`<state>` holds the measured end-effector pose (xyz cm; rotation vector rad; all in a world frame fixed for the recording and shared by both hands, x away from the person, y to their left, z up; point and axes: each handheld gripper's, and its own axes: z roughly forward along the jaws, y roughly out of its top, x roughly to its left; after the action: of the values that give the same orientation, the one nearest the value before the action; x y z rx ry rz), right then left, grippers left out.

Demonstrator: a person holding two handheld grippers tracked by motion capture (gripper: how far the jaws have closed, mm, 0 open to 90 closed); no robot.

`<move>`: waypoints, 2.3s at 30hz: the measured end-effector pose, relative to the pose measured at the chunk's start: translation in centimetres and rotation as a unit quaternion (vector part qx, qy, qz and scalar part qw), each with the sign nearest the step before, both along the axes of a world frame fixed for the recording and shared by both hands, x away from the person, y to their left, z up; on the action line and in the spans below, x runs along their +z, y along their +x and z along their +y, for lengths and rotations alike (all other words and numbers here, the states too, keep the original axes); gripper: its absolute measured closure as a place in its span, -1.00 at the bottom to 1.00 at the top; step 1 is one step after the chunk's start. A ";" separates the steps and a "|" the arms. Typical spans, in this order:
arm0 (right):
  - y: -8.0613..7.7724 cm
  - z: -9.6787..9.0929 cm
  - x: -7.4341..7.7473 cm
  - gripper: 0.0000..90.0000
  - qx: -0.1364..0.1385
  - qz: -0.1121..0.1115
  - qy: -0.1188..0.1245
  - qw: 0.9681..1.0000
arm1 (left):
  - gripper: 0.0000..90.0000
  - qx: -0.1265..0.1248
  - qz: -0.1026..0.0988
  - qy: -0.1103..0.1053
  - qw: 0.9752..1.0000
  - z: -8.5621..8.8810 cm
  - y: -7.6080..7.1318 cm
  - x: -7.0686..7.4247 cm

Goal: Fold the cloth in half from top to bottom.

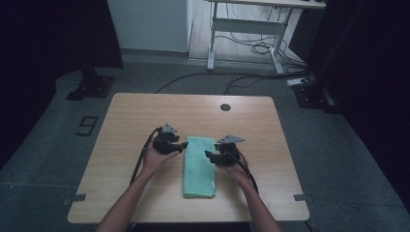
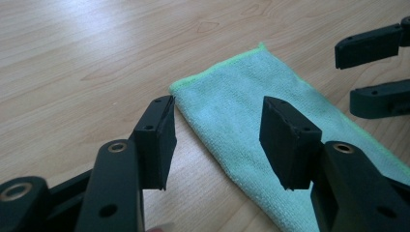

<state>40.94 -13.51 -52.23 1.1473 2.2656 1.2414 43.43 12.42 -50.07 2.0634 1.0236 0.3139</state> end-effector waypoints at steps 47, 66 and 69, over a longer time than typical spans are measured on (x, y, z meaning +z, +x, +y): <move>6.1 0.1 -0.3 -0.01 -0.032 0.026 -0.005 0.999 | 0.03 0.015 0.027 0.011 0.999 -1.5 4.0 -1.8; 7.4 0.0 -2.3 -0.01 -0.044 0.050 -0.010 0.998 | 0.08 0.032 0.045 0.020 0.998 -2.0 4.9 -3.4; 7.5 0.0 -2.6 -0.03 -0.042 0.050 -0.014 0.998 | 0.11 0.035 0.047 0.023 0.998 -2.1 4.9 -3.5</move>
<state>48.47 -13.52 -54.82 1.3086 2.2720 1.1404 48.33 10.33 -53.57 2.1033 1.1565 0.2804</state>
